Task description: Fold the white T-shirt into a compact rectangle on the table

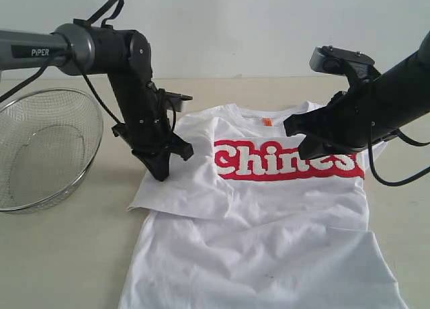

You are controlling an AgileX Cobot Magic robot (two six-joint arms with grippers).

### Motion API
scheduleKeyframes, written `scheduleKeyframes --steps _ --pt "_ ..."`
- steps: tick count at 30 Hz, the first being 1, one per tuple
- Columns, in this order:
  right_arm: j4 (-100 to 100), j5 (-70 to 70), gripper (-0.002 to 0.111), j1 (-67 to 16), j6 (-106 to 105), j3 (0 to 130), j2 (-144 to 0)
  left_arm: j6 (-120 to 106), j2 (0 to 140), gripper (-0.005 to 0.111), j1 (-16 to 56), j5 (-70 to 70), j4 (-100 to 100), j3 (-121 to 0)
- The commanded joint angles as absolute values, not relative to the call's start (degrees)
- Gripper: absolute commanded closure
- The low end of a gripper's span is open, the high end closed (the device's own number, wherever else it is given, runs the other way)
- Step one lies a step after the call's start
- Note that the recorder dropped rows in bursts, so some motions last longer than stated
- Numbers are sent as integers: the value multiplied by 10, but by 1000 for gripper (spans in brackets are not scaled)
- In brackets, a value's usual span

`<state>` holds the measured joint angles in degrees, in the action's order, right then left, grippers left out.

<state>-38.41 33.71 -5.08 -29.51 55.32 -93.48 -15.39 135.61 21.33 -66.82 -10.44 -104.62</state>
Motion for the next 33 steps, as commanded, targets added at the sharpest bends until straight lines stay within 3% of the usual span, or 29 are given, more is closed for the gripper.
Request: scheduleKeyframes --steps 1,16,33 --pt "-386 339 108 -52 -299 555 -933 -130 1368 102 212 -657 -35 -1054" --pt "-386 341 108 -52 -300 555 -933 -111 1431 102 194 -700 -18 -1197" --pt "-391 340 108 -52 -299 555 -933 -79 1438 102 150 -660 4 -1261"
